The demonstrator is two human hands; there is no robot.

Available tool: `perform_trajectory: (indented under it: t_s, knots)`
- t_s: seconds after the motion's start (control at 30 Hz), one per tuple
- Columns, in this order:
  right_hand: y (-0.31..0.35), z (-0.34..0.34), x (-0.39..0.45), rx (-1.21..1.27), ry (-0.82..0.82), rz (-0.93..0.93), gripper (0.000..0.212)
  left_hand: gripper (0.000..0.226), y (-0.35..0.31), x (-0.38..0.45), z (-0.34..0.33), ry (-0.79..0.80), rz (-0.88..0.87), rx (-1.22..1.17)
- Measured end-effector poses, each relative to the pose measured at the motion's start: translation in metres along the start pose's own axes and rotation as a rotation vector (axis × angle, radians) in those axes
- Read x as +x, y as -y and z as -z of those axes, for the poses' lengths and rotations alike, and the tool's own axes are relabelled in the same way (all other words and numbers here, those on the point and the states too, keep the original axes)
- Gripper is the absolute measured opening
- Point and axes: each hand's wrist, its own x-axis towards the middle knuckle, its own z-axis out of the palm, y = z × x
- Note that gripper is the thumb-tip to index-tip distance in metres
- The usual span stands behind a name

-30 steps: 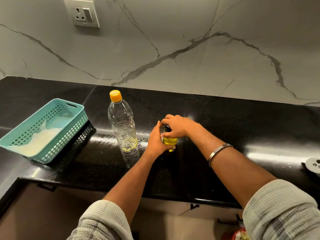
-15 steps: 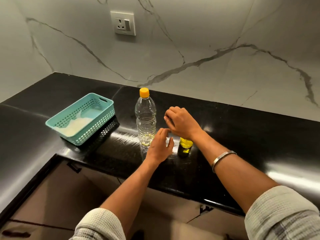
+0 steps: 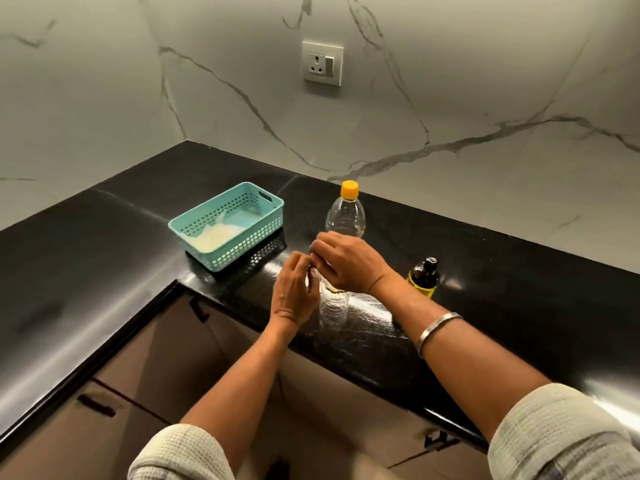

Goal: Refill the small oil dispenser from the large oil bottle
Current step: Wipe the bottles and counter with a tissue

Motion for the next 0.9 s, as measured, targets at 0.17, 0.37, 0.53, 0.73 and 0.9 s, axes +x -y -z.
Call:
perform_trajectory:
  t_s: [0.17,0.37,0.53,0.73,0.9]
  knots:
    - [0.015,-0.044,0.04,0.122,0.171,-0.031,0.028,0.028,0.05,0.007,0.029,-0.09,0.184,0.271]
    - [0.033,-0.105,0.106,0.123,0.238,-0.201,0.049,0.054,0.109,0.017,0.071,-0.043,0.456,0.397]
    - [0.034,-0.147,0.151,0.064,0.352,-0.233,0.053,0.057,0.154,0.027,0.101,0.037,0.54,0.461]
    - [0.033,-0.189,0.204,0.052,0.488,-0.225,0.043,0.057,0.187,0.04,0.12,0.097,0.585,0.502]
    - [0.025,-0.214,0.23,0.093,0.589,-0.33,0.038,0.059,0.206,0.046,0.124,0.122,0.604,0.52]
